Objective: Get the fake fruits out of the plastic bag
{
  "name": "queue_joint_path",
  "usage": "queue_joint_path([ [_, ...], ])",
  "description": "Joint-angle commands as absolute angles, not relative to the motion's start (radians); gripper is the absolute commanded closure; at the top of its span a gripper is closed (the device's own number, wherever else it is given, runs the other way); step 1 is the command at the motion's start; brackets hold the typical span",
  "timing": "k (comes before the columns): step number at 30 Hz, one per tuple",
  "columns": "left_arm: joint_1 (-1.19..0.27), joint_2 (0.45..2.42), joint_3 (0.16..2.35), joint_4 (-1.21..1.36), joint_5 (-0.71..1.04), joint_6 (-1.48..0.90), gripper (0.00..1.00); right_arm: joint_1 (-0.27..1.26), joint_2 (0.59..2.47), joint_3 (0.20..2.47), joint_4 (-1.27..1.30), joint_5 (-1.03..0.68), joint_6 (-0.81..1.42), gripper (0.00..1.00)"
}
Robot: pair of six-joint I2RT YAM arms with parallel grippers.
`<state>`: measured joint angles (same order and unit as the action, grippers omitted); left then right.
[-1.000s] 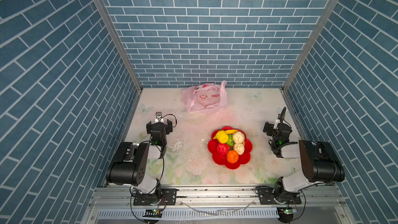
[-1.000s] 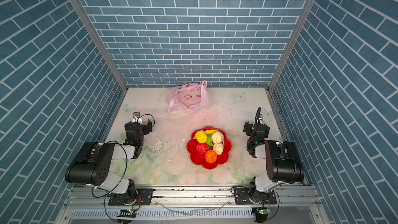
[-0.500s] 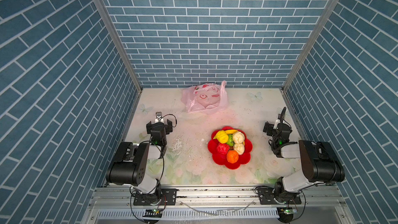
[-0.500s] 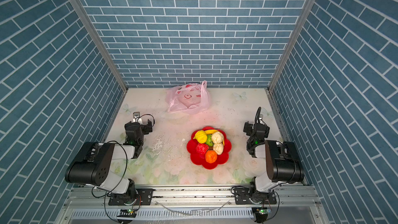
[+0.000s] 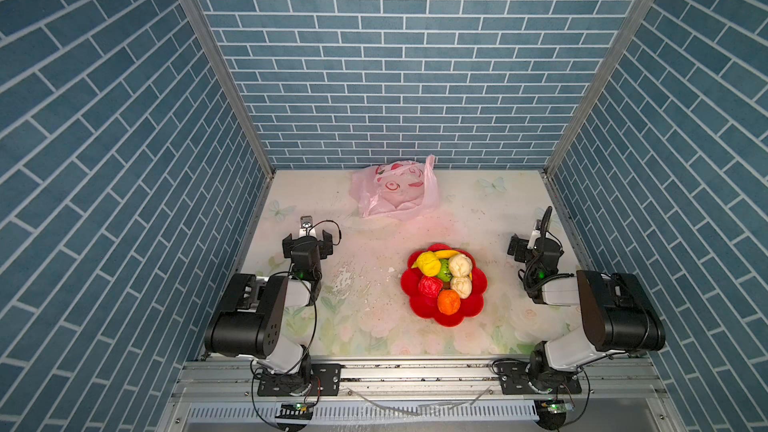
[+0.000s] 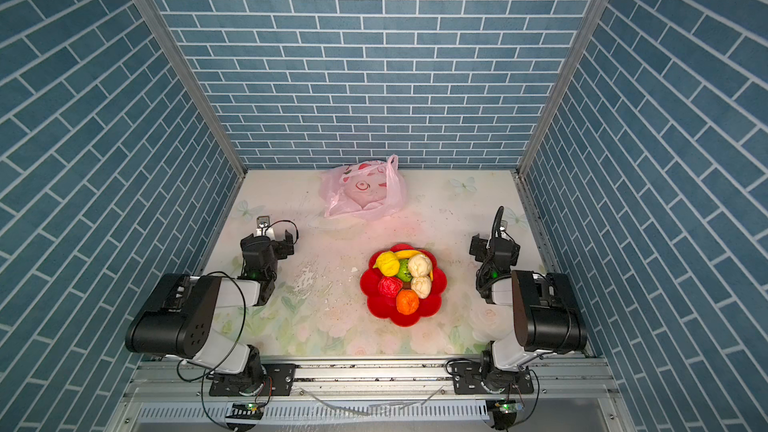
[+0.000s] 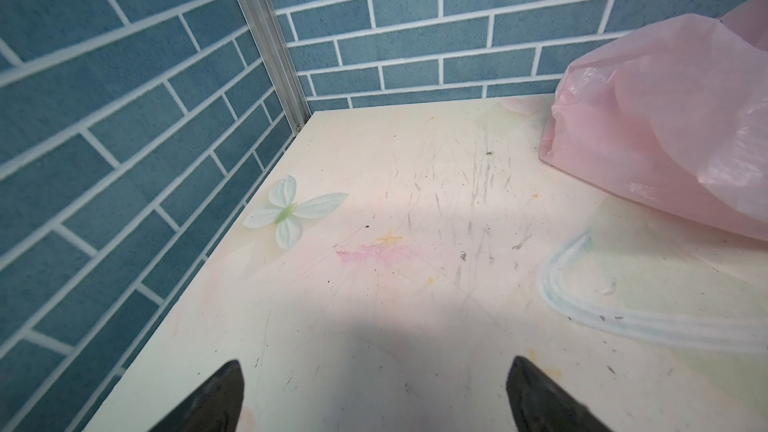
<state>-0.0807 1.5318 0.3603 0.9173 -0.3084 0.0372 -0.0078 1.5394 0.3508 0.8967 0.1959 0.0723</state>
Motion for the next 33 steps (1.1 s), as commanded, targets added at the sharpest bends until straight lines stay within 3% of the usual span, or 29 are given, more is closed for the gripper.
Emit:
queue_joint_path([
  [1,-0.074,1.529,0.364,0.909,-0.299,0.033,0.01,-0.01,1.542,0.374,0.901,0.186,0.072,0.01],
  [17,-0.074,1.529,0.364,0.909,-0.299,0.033,0.01,-0.009,1.539,0.363,0.925,0.189,0.069,0.01],
  [21,-0.074,1.529,0.365,0.909,-0.299,0.033,0.01,-0.011,1.571,0.151,1.364,0.187,0.077,0.01],
  [22,-0.074,1.529,0.365,0.909,-0.299,0.033,0.01,-0.016,1.581,0.147,1.368,0.175,0.07,0.01],
  [27,-0.074,1.529,0.364,0.91,-0.299,0.034,0.01,-0.015,1.557,0.197,1.258,0.166,0.067,0.01],
  [33,-0.074,1.529,0.364,0.909,-0.299,0.032,0.01,-0.015,1.538,0.371,0.907,0.214,0.085,0.01],
])
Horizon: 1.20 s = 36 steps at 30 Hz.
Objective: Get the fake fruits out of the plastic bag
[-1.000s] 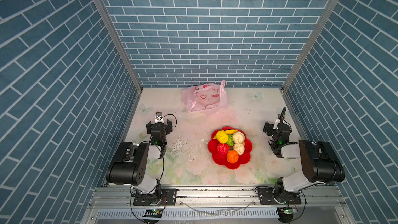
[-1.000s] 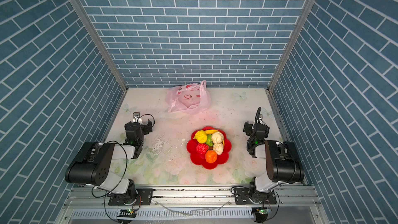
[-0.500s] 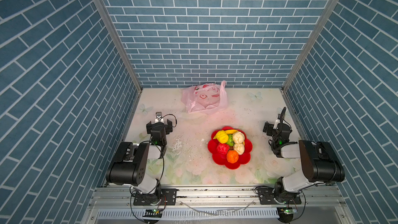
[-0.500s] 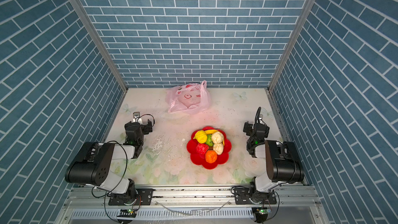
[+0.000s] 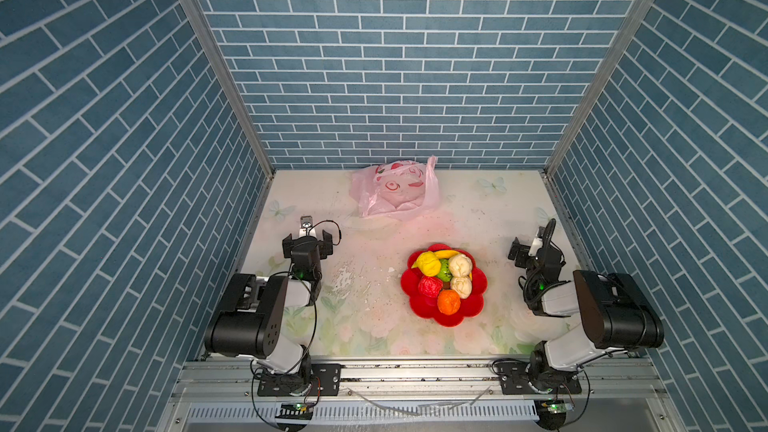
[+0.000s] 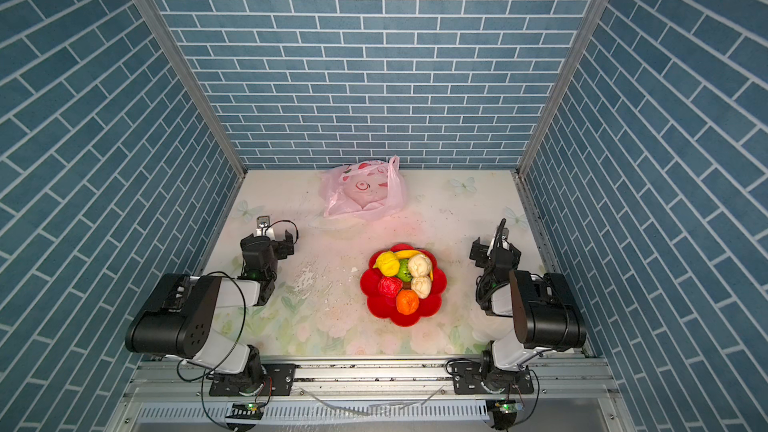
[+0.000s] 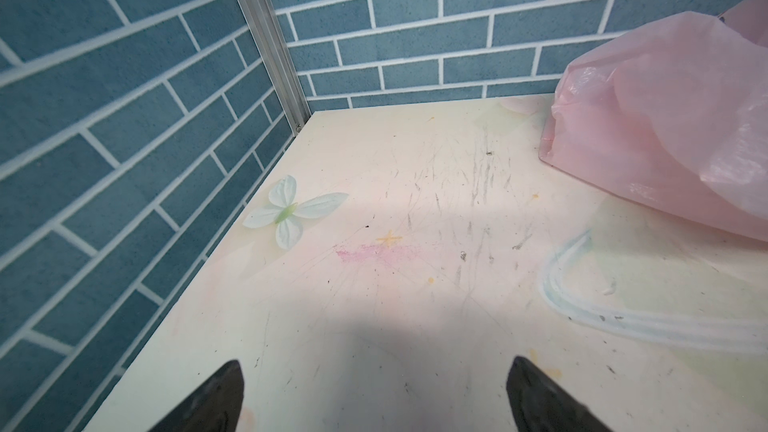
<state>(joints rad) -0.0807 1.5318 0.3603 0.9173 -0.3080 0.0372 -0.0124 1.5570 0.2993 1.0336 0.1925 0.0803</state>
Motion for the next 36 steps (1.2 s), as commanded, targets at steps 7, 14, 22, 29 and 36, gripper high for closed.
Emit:
queue_joint_path([
  [7,-0.074,1.529,0.364,0.91,-0.3,0.032,0.01,-0.015,1.545,0.207,1.228,0.214,0.087,0.01],
  [14,-0.074,1.529,0.365,0.91,-0.299,0.033,0.01,-0.018,1.556,0.188,1.268,0.199,0.088,0.01],
  [22,-0.074,1.529,0.364,0.91,-0.299,0.033,0.01,-0.018,1.539,0.355,0.937,0.207,0.086,0.01],
  [29,-0.073,1.529,0.365,0.91,-0.299,0.033,0.01,-0.017,1.541,0.37,0.908,0.203,0.083,0.01],
  [36,-0.074,1.529,0.364,0.909,-0.299,0.033,0.01,-0.017,1.546,0.379,0.895,0.2,0.083,0.01],
])
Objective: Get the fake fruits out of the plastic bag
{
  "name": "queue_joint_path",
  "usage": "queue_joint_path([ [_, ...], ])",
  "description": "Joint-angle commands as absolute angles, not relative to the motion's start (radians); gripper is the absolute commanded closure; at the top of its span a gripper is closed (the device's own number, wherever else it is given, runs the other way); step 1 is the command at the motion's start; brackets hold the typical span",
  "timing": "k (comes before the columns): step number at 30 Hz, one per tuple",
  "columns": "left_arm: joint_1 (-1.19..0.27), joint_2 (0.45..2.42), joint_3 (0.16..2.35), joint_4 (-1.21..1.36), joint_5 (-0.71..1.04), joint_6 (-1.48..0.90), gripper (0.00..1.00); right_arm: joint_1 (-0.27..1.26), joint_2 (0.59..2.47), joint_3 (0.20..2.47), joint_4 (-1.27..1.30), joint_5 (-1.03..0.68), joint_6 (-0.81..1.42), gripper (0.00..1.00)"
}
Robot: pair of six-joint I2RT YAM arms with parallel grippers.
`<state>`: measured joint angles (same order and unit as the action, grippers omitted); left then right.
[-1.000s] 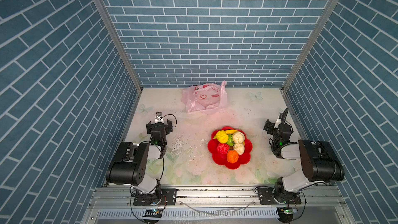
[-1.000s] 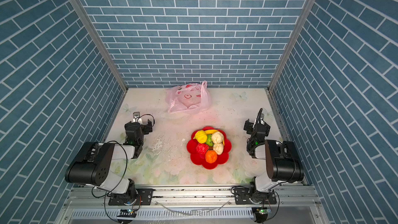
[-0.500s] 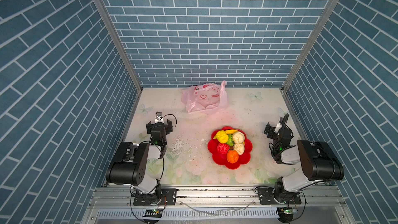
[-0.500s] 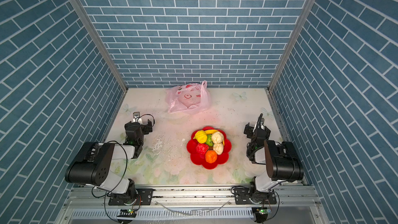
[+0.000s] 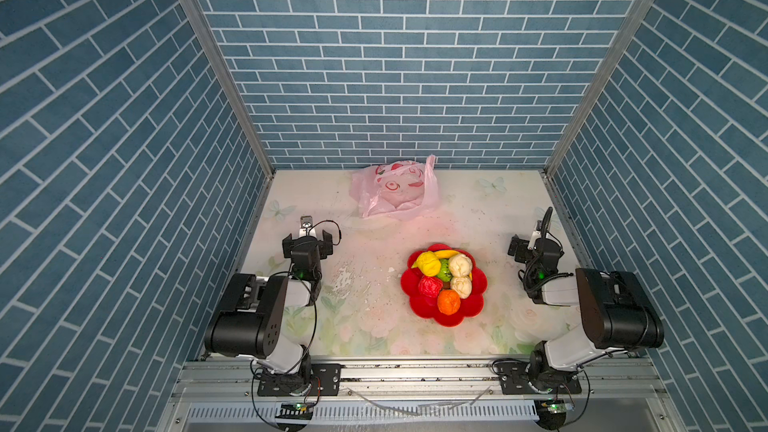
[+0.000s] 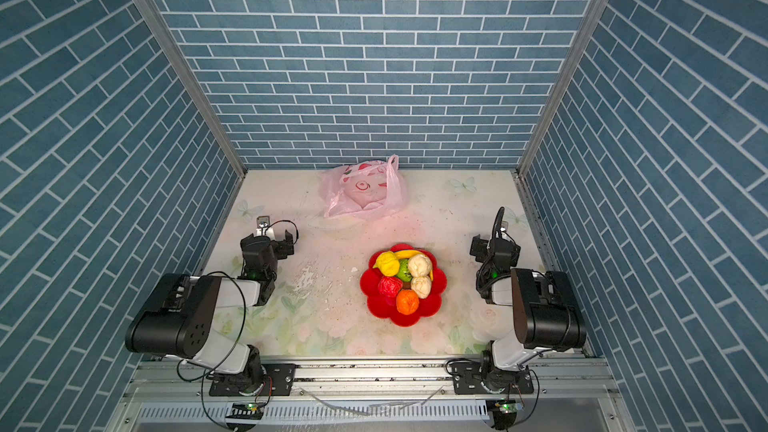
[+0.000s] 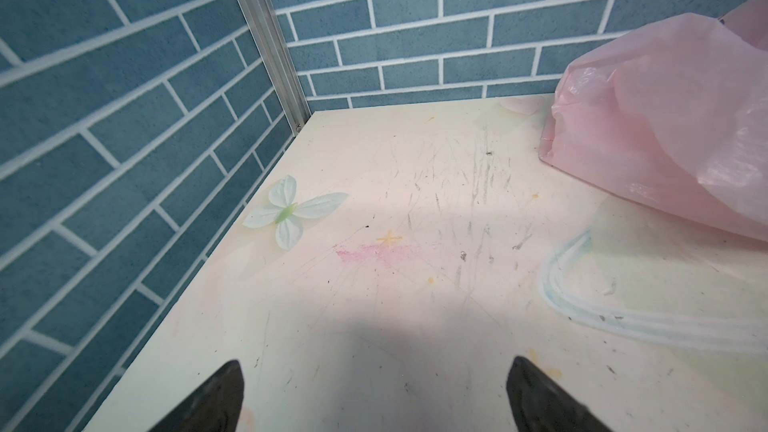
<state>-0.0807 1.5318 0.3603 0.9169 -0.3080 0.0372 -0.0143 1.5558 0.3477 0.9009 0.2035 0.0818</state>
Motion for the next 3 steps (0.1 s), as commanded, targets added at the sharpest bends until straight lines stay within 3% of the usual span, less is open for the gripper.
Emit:
queue_joint_path([
  [1,-0.074,1.528,0.365,0.91,-0.299,0.033,0.01,-0.017,1.546,0.379,0.896,0.201,0.083,0.01],
  [3,-0.074,1.529,0.364,0.909,-0.3,0.033,0.01,-0.016,1.541,0.372,0.904,0.201,0.083,0.01],
])
